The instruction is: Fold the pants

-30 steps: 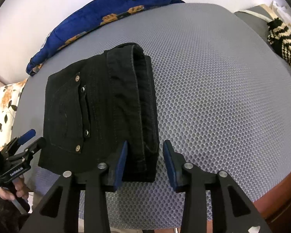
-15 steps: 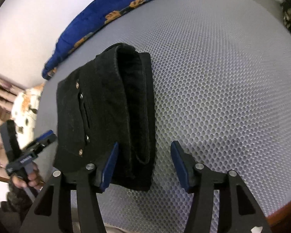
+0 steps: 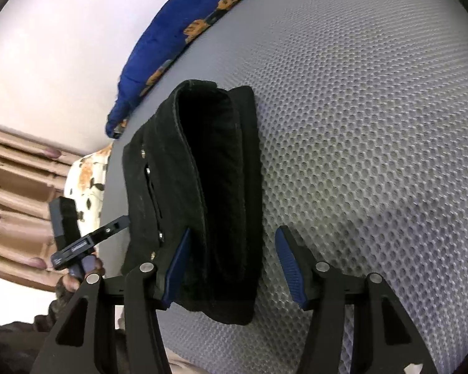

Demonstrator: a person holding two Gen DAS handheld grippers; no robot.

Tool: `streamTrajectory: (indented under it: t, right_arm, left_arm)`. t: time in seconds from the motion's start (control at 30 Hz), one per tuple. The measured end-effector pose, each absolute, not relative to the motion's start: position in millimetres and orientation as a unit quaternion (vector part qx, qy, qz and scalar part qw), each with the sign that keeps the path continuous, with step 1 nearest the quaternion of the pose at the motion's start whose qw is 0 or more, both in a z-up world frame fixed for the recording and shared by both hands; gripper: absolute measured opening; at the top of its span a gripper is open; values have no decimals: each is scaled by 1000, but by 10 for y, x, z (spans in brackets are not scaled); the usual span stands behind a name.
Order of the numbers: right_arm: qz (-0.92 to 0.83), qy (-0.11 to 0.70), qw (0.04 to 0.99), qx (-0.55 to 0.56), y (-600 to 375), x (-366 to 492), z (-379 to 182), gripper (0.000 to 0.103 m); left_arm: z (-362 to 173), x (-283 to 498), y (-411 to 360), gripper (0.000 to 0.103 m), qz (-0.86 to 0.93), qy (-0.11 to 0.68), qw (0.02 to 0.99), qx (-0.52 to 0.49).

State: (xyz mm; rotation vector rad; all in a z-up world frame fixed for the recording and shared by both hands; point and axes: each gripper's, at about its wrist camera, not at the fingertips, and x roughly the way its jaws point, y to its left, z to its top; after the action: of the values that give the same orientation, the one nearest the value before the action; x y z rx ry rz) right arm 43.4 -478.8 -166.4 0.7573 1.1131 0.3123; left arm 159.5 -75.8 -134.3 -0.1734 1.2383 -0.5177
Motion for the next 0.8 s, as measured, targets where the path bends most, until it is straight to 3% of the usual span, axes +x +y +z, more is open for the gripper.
streamTrajectory:
  t: [0.6, 0.8]
  right_arm:
    - [210, 517, 741, 374, -4776, 818, -1767, 42]
    - [234, 515, 722, 398, -4758, 993, -1846, 37]
  left_arm:
    - [-1379, 1632, -1092, 78, -347, 576, 736, -77]
    - [-1437, 1785, -1021, 78, -366, 582, 710, -149]
